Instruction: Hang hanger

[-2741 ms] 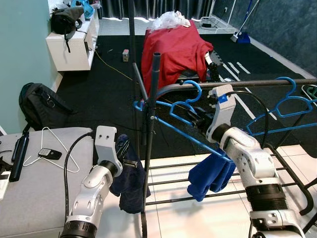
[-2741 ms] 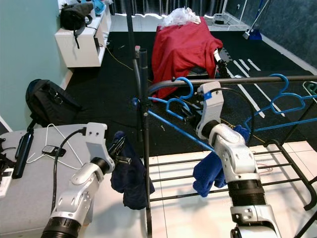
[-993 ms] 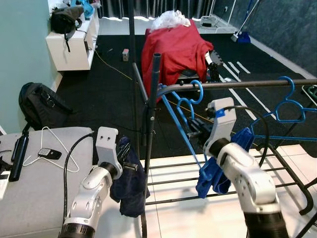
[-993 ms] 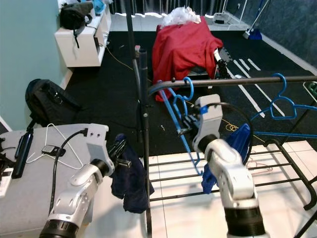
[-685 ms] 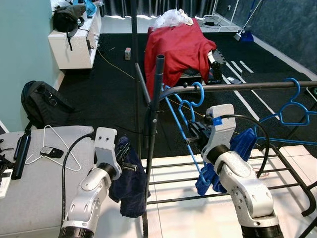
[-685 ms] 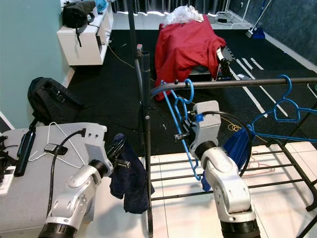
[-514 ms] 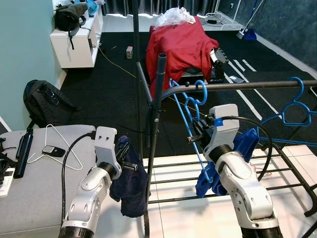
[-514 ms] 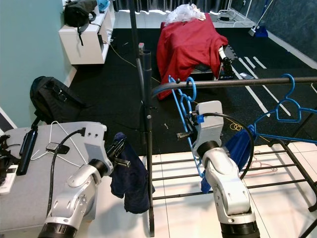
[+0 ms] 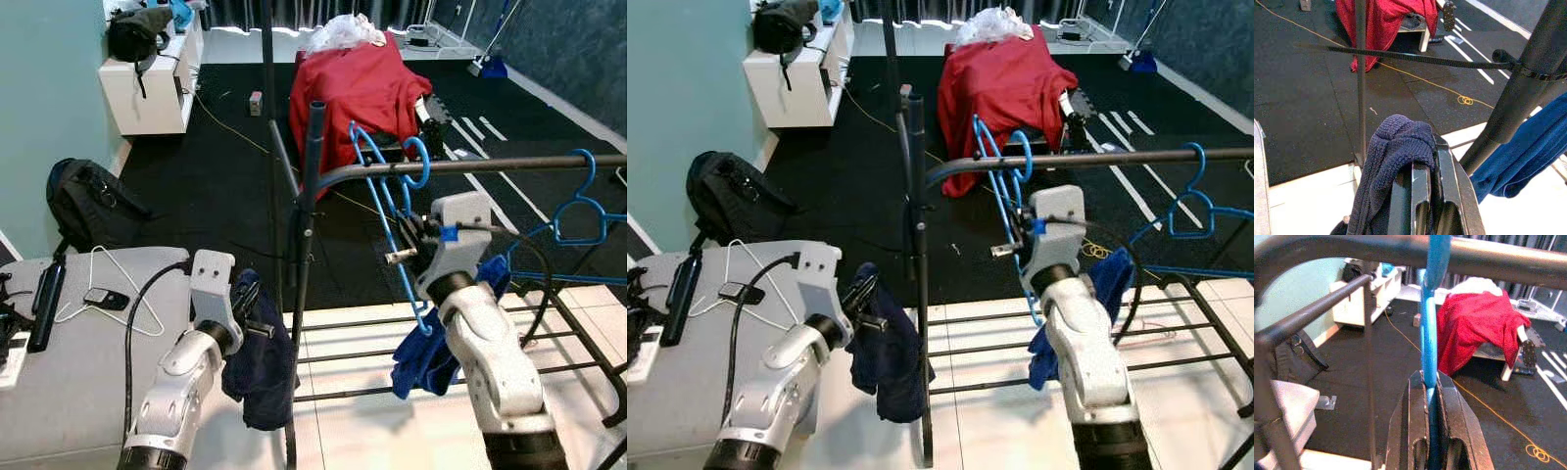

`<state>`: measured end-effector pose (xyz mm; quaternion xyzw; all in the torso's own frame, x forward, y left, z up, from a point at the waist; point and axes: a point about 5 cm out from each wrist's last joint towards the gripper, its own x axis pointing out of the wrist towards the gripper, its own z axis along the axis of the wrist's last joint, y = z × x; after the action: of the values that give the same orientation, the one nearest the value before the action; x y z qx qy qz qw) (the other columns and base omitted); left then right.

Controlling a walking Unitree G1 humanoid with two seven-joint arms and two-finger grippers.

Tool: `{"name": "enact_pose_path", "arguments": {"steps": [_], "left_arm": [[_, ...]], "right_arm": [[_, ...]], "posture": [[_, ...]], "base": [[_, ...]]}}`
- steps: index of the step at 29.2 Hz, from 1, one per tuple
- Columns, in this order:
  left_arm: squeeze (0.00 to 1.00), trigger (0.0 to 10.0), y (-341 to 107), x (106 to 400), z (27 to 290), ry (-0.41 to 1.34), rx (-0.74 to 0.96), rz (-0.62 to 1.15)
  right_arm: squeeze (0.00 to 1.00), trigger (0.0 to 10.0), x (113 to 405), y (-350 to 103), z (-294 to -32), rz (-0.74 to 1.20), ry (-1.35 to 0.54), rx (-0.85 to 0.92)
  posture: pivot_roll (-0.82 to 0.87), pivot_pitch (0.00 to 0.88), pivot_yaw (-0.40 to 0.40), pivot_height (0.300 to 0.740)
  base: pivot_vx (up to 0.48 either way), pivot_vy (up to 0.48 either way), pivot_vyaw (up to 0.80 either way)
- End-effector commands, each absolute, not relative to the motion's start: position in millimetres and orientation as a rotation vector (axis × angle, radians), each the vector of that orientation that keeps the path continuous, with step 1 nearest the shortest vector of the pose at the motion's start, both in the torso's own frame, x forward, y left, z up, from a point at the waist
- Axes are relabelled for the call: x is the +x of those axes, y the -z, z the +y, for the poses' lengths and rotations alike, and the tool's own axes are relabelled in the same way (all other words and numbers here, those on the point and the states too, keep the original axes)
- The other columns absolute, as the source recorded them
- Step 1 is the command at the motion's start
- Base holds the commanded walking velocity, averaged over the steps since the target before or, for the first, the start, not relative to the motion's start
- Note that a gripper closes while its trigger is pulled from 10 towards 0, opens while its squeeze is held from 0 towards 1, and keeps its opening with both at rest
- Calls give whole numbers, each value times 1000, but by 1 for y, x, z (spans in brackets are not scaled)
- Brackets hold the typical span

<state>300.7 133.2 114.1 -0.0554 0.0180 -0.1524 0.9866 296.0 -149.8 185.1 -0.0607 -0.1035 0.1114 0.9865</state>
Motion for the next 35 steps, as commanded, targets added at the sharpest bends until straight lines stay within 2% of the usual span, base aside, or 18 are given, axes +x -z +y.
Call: {"name": "enact_pose_path", "arguments": {"steps": [1,9,13,15,19,20,21,23,29,30,35], "left_arm": [[0,10000,-119,300,134,312,-101,14],[0,10000,-119,299,133,316,-101,13],[0,10000,-118,299,134,317,-97,14],[0,10000,-114,298,134,312,-81,33],[0,10000,-109,298,136,302,-69,52],[0,10000,-103,297,140,281,-47,84],[0,10000,-103,297,140,281,-47,84],[0,10000,-93,294,149,257,11,138],[0,10000,-79,291,163,207,11,201],[0,10000,-64,289,172,154,-20,250],[0,10000,-42,280,186,59,-29,316]], "right_arm": [[0,0,287,-187,-145,-263,-231,-140],[0,0,274,-171,-143,-288,-261,-179],[0,0,270,-149,-151,-245,-233,-183],[0,0,269,-121,-160,-149,-196,-155],[0,0,268,-107,-162,-92,-189,-136],[0,0,267,-83,-160,63,-220,-75],[0,0,267,-83,-160,63,-220,-75],[0,0,258,-46,-154,303,-261,62],[0,0,259,-33,-150,390,-241,165],[0,10000,263,-31,-151,391,-193,186],[0,10000,270,-30,-153,354,-129,205]], "posture": [[-43,81,-25,740],[-42,76,-25,740],[-38,77,-27,740],[-33,80,-29,740],[-30,82,-30,740],[-31,85,-28,740],[-31,85,-28,740],[-25,91,-28,740],[-56,97,-8,740],[-53,90,-14,740],[-9,81,-36,740]], "base": [[0,0,0],[0,0,0],[0,0,0],[0,0,0],[0,0,0],[0,0,0],[0,0,0],[0,0,0],[0,0,0],[0,0,0],[0,0,0]]}}
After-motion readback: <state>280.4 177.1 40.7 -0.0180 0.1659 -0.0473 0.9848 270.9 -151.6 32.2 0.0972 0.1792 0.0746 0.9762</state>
